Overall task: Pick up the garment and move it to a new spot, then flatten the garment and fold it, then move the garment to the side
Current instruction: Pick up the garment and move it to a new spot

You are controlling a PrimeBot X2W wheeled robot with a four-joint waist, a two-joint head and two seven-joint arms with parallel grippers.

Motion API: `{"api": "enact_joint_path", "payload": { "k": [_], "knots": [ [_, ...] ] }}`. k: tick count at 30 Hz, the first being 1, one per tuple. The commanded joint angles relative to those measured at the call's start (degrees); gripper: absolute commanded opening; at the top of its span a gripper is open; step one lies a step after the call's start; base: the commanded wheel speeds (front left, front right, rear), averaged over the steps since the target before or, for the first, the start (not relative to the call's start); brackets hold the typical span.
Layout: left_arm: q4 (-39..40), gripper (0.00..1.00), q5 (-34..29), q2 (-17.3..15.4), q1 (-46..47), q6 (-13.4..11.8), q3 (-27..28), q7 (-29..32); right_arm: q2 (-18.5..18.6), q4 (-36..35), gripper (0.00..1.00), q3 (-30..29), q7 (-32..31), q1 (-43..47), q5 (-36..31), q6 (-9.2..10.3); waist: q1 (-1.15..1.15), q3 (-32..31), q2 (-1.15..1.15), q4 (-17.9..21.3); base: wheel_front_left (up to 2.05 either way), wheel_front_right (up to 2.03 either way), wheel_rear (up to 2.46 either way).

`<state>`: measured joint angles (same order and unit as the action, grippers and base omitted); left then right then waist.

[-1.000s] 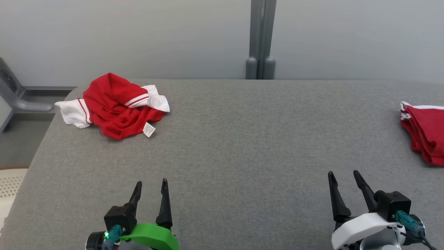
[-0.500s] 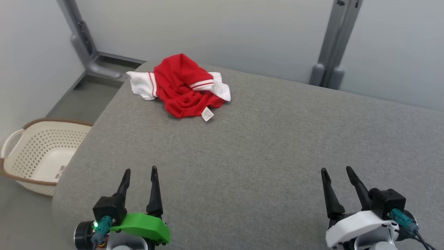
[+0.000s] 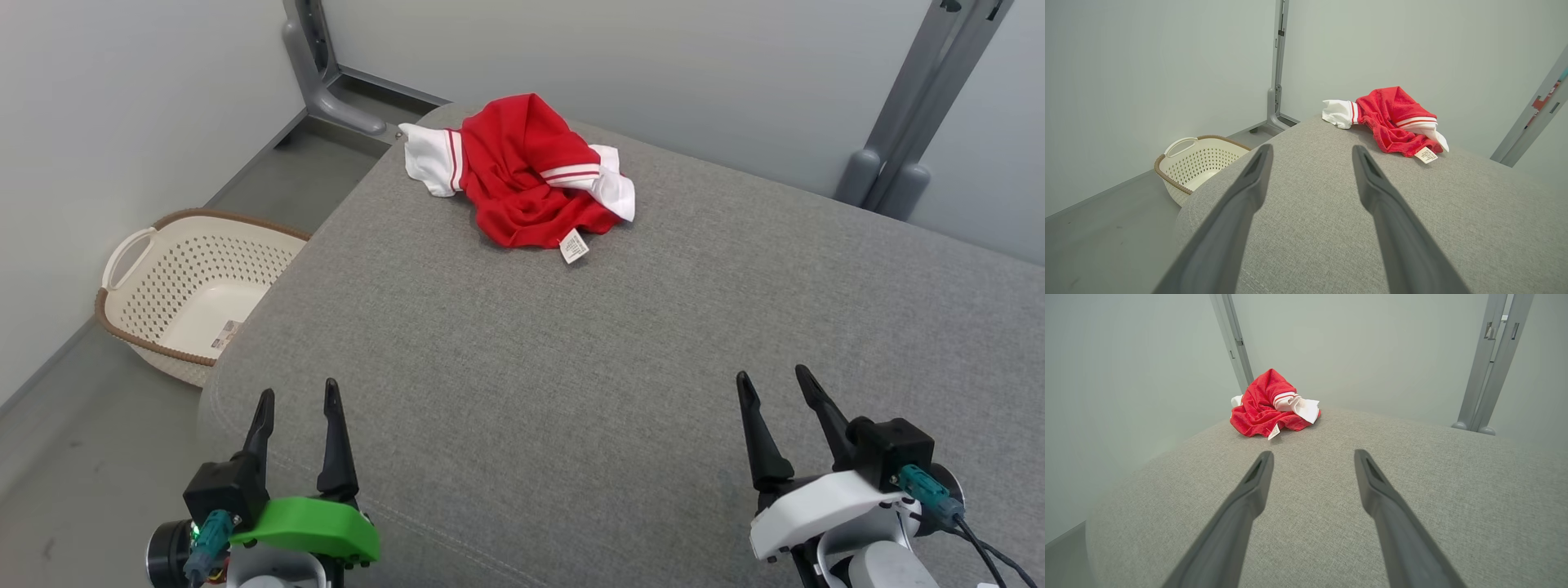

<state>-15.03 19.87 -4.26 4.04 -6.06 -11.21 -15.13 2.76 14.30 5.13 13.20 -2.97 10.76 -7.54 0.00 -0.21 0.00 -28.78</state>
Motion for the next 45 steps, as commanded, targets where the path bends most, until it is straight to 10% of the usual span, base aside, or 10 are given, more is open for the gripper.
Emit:
{"api": "enact_joint_path", "payload": {
  "k": [1,16,25,33,45],
  "knots": [
    [0.2,1.0,-0.58,-0.01,-0.82,-0.13,0.19,-0.01,0.23,0.29,1.0,-0.06,0.2,-0.72,-0.44,0.11,0.0,0.22,0.0,-0.17,0.0,0.0,0.0],
    [2.44,1.0,0.76,-2.36,5.71,-0.13,2.84,0.15,0.26,-2.71,1.0,-1.63,-0.76,-3.81,-2.46,0.11,0.0,5.46,0.0,4.99,0.0,0.0,0.0],
    [3.69,1.0,-1.34,-12.02,28.27,2.8,4.89,8.19,0.26,-7.13,1.0,-1.21,-3.43,-8.7,-6.16,0.11,0.0,16.05,0.0,13.84,0.0,0.0,0.0],
    [-7.84,1.0,3.09,-16.27,49.55,10.45,3.45,22.02,0.21,-9.98,1.0,-0.66,-4.78,-11.68,-8.25,0.11,0.0,23.39,0.0,21.33,0.0,0.0,0.0],
    [-28.24,1.0,6.57,-18.01,62.3,10.4,3.7,33.57,0.18,-16.24,1.0,-0.47,-5.6,-13.89,-10.1,0.11,0.0,32.81,0.0,27.48,0.0,0.0,0.0]
  ]
}}
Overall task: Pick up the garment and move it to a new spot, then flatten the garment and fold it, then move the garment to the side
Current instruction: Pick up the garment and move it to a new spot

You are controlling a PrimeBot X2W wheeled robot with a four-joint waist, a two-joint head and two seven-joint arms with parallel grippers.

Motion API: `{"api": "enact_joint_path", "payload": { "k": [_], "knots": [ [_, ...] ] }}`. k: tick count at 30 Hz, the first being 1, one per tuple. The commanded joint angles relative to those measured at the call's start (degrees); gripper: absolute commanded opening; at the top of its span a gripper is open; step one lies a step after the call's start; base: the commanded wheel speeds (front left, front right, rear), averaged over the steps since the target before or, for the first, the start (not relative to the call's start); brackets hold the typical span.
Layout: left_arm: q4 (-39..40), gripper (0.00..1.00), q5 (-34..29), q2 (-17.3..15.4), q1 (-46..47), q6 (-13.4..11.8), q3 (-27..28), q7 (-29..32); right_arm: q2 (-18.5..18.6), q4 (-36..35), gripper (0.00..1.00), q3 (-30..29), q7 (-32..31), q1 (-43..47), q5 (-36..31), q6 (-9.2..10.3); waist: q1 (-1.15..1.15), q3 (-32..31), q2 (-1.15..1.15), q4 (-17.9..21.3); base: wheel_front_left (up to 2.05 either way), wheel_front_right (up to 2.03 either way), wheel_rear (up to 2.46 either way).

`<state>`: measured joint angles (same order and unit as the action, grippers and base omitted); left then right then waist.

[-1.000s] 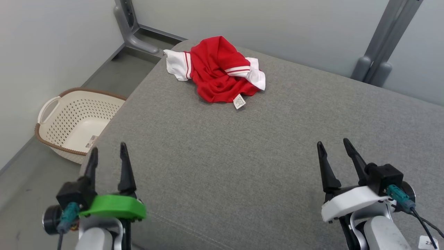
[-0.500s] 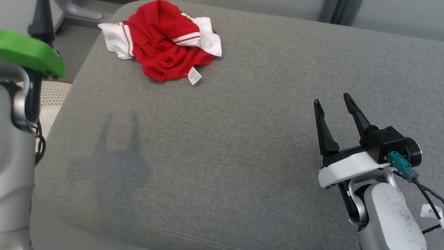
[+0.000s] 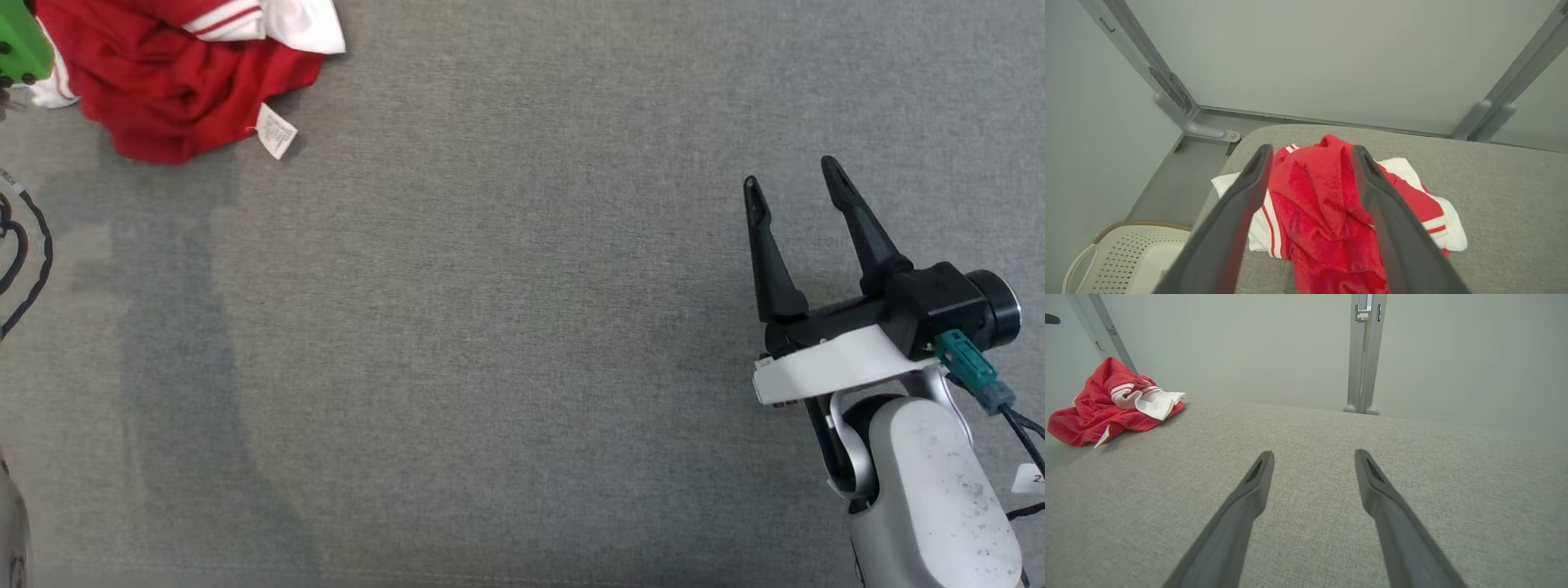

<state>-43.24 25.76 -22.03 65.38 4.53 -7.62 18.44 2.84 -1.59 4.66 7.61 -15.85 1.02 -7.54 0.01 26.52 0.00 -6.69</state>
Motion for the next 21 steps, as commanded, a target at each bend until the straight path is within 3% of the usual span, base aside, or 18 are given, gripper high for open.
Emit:
{"api": "enact_joint_path", "payload": {
  "k": [1,12,13,15,21],
  "knots": [
    [-1.26,1.0,0.75,-0.37,1.37,-0.47,0.28,0.06,0.1,-1.0,1.0,-0.11,-0.16,-1.15,-0.38,0.11,-0.01,6.68,0.0,5.6,0.0,0.0,0.0],
    [-9.74,1.0,0.78,-1.37,2.6,-2.81,1.24,-2.84,0.1,-4.09,1.0,-0.3,-0.91,-0.29,-0.58,0.11,-0.01,10.09,0.0,6.32,0.0,0.0,0.0],
    [-10.28,0.62,0.66,-1.4,2.7,-3.15,1.28,-3.45,0.1,-4.07,1.0,-0.4,-0.87,-0.32,-0.59,0.11,-0.01,10.12,0.0,6.26,0.0,0.0,0.0],
    [-10.79,0.0,0.27,-1.63,3.1,-3.57,1.24,-5.42,0.11,-3.87,1.0,-0.63,-0.64,-0.47,-0.69,0.11,-0.01,9.83,0.0,6.05,0.0,0.0,0.0],
    [-12.93,0.0,-0.36,-1.94,3.6,-3.35,0.45,-10.0,0.11,-2.13,1.0,-0.59,0.24,-0.63,0.18,0.11,-0.01,6.4,0.0,5.22,0.0,0.0,0.0]
  ]
}}
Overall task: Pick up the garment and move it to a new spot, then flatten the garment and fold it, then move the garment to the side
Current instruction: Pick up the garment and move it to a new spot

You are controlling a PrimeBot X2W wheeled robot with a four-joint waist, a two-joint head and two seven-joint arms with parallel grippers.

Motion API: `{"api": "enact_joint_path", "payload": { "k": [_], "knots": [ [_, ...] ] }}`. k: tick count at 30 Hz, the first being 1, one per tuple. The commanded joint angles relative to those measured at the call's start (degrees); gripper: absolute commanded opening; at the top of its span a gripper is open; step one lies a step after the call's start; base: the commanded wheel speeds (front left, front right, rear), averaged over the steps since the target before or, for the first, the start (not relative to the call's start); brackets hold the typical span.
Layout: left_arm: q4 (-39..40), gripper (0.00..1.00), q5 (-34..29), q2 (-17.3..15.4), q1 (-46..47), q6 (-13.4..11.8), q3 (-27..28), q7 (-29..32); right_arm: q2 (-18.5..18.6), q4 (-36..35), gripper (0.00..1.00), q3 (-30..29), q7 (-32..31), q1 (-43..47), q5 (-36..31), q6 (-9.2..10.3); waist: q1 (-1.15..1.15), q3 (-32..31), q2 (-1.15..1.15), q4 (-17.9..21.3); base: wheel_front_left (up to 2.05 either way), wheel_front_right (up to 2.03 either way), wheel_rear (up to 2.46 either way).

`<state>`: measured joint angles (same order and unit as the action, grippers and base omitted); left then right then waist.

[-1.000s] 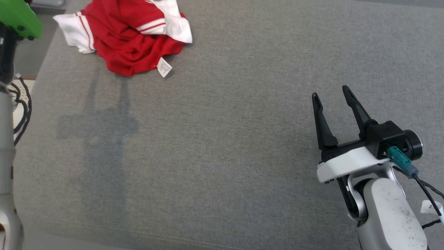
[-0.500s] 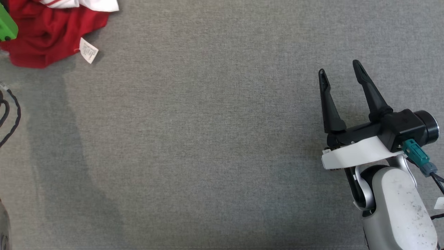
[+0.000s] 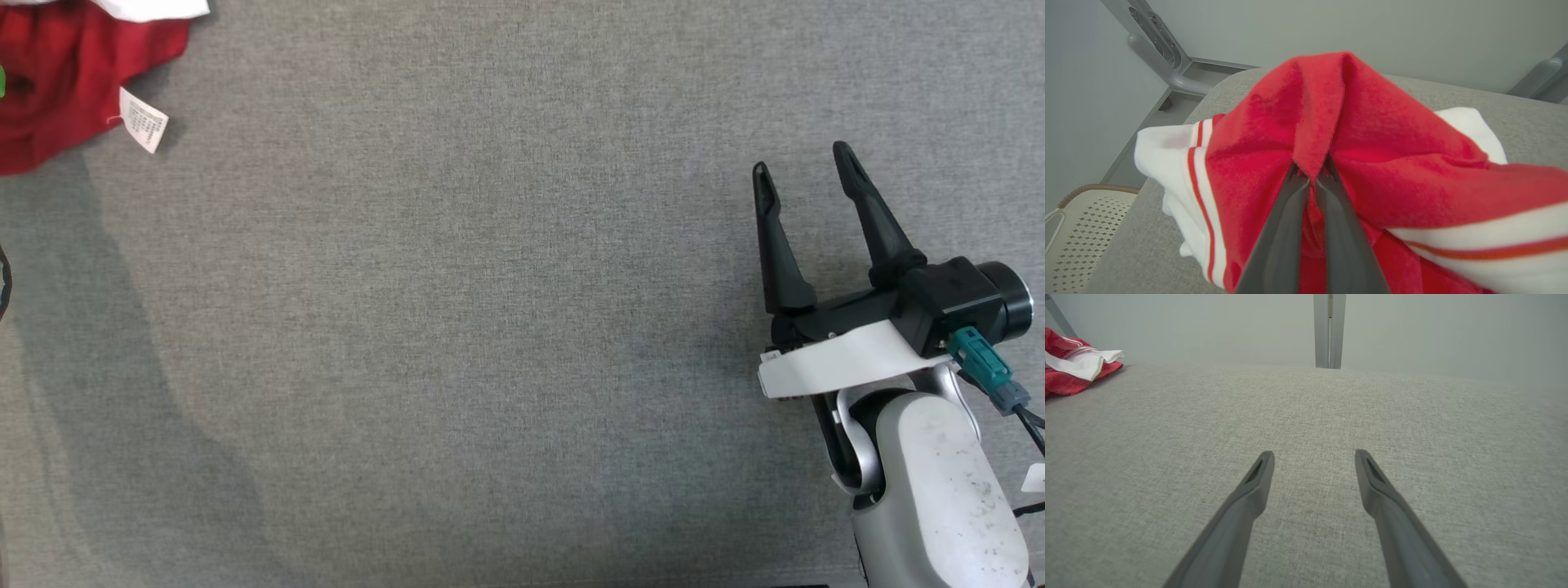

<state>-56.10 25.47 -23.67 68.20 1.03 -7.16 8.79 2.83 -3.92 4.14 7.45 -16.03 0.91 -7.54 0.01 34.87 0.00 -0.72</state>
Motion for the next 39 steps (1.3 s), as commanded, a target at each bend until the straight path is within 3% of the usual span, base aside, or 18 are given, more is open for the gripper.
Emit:
{"api": "enact_joint_path", "payload": {
  "k": [1,12,23,27,32,39],
  "knots": [
    [-0.33,0.0,-0.29,-0.31,0.91,0.47,-0.26,-0.68,0.13,0.48,1.0,-0.01,0.58,-0.34,0.58,0.11,-0.01,-2.68,0.0,-0.83,0.0,0.0,0.0],
    [-0.38,0.0,-2.62,2.93,1.92,4.29,-5.42,-5.3,0.14,7.28,1.0,-1.02,3.34,2.65,3.79,0.11,-0.01,-17.1,0.0,0.4,0.0,0.0,0.0],
    [4.22,0.0,-0.78,14.08,0.12,6.4,-15.24,-6.31,0.12,12.92,1.0,-4.08,5.29,8.6,6.42,0.11,-0.01,-30.25,0.0,5.9,0.0,0.0,0.0],
    [10.15,0.0,6.21,18.19,-0.57,6.45,-18.51,-6.8,0.14,13.31,1.0,-4.99,5.42,10.37,6.58,0.11,-0.01,-30.95,0.0,8.38,0.0,0.0,0.0],
    [17.47,0.0,16.37,20.2,-2.63,6.42,-19.78,-7.94,0.11,13.41,1.0,-5.54,5.51,11.01,6.89,0.1,-0.01,-29.53,0.0,10.42,0.0,0.0,0.0],
    [15.82,0.0,21.98,20.51,-12.2,5.32,-21.09,-12.98,0.09,13.61,1.0,-4.61,6.22,9.28,7.85,0.1,-0.01,-25.93,0.0,11.53,0.0,0.0,0.0]
  ]
}}
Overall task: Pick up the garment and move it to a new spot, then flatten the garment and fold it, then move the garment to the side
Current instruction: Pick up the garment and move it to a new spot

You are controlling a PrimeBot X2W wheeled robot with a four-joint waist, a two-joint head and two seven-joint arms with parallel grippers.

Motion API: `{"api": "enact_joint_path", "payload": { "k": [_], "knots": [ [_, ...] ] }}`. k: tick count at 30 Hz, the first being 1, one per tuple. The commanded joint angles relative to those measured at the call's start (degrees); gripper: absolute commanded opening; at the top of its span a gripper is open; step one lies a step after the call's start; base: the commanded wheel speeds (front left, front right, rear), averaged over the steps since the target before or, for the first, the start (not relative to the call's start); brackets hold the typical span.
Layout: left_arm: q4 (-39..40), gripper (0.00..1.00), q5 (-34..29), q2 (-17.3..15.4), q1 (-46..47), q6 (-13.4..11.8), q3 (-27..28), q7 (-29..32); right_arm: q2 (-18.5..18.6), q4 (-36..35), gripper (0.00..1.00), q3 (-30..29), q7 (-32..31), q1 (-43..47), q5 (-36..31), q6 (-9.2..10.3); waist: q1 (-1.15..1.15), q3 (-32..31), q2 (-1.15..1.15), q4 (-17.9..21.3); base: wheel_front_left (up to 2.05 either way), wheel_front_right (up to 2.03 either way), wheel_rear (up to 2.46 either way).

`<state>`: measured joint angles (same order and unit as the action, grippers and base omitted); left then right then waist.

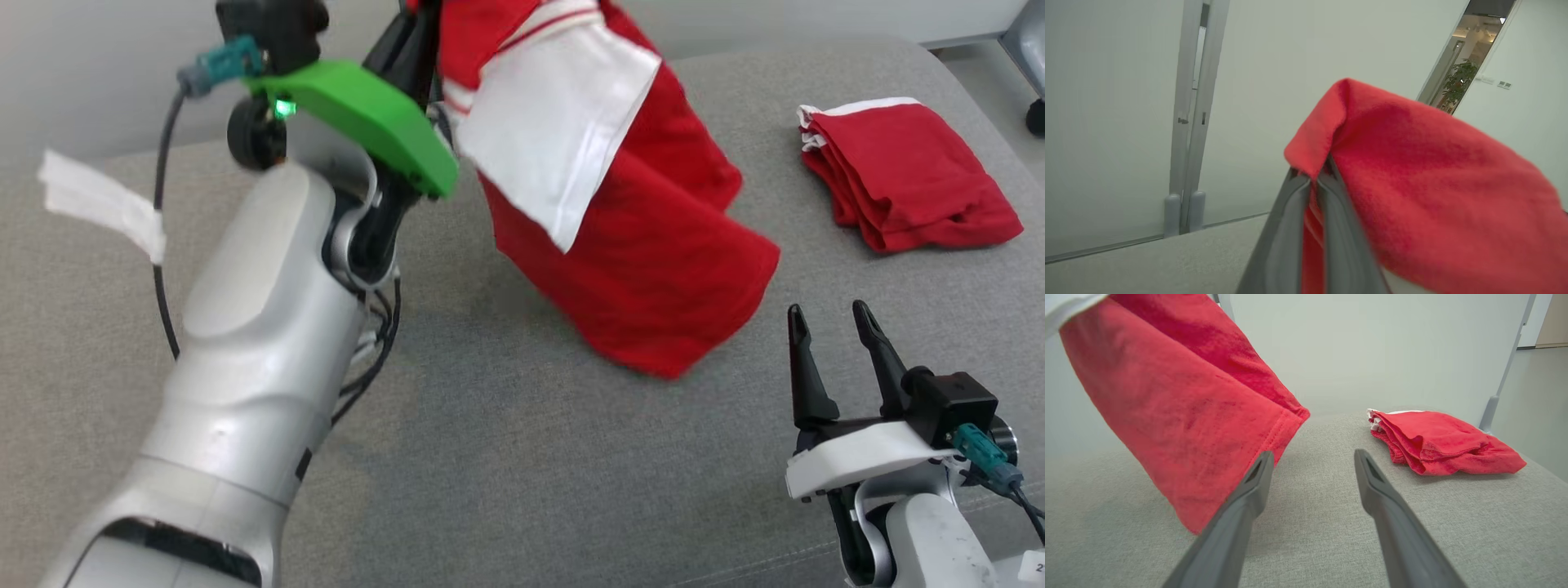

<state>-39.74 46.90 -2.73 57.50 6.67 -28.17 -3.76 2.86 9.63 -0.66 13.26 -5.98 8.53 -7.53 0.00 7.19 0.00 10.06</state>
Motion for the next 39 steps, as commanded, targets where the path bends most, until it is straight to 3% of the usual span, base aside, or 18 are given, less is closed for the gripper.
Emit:
{"api": "enact_joint_path", "payload": {
  "k": [1,7,13,14,15,16,17,26,33,39],
  "knots": [
    [-1.94,0.0,0.77,-0.38,-3.63,-0.75,-0.44,-1.62,0.08,0.16,1.0,0.27,0.56,-0.97,0.38,0.09,0.0,2.35,0.0,0.73,0.0,0.0,0.0],
    [-11.42,0.0,1.63,-0.33,-11.96,-4.28,-1.14,-8.46,0.11,0.73,1.0,1.32,0.99,-2.86,0.77,0.09,0.0,5.28,0.0,0.74,0.0,0.0,0.0],
    [-17.52,0.0,2.45,-0.31,-14.0,-5.59,-0.56,-10.93,0.1,1.37,1.0,1.68,1.28,-4.01,0.12,0.09,0.0,6.39,0.0,0.18,0.0,0.0,0.0],
    [-18.07,0.05,2.27,-0.31,-13.85,-5.65,-0.61,-11.03,0.07,1.45,1.0,1.8,1.34,-4.04,0.03,0.1,0.0,6.43,0.0,0.02,0.0,0.0,0.0],
    [-18.76,0.19,2.1,-0.3,-13.55,-5.73,-0.62,-11.08,0.08,1.56,1.0,1.92,1.38,-4.08,-0.05,0.09,0.0,6.41,0.0,-0.18,0.0,0.0,0.0],
    [-19.21,0.48,2.07,-0.31,-13.29,-5.65,-0.55,-11.21,0.09,1.64,1.0,1.92,1.4,-4.12,-0.12,0.09,0.0,6.34,0.0,-0.36,0.0,0.0,0.0],
    [-19.69,1.0,2.06,-0.32,-12.96,-5.45,-0.47,-11.3,0.1,1.79,1.0,1.96,1.45,-4.18,-0.15,0.09,0.0,6.22,0.0,-0.6,0.0,0.0,0.0],
    [-14.8,1.0,-3.82,-0.85,-12.78,-4.79,1.63,-11.44,0.11,2.44,1.0,0.86,1.63,-3.81,-0.95,0.1,0.0,2.95,0.0,-4.28,0.0,0.0,0.0],
    [-8.22,1.0,-8.9,-0.6,-18.87,-4.03,3.74,-11.44,0.1,3.88,1.0,-1.67,1.33,-2.61,-2.15,0.09,0.0,-1.97,0.0,-8.28,0.0,0.0,0.0],
    [-2.21,1.0,-12.66,-0.46,-26.75,-4.85,5.57,-11.38,0.08,4.69,1.0,-2.3,0.64,-1.01,-2.86,0.09,0.0,-5.17,0.0,-10.81,0.0,0.0,0.0]
  ]
}}
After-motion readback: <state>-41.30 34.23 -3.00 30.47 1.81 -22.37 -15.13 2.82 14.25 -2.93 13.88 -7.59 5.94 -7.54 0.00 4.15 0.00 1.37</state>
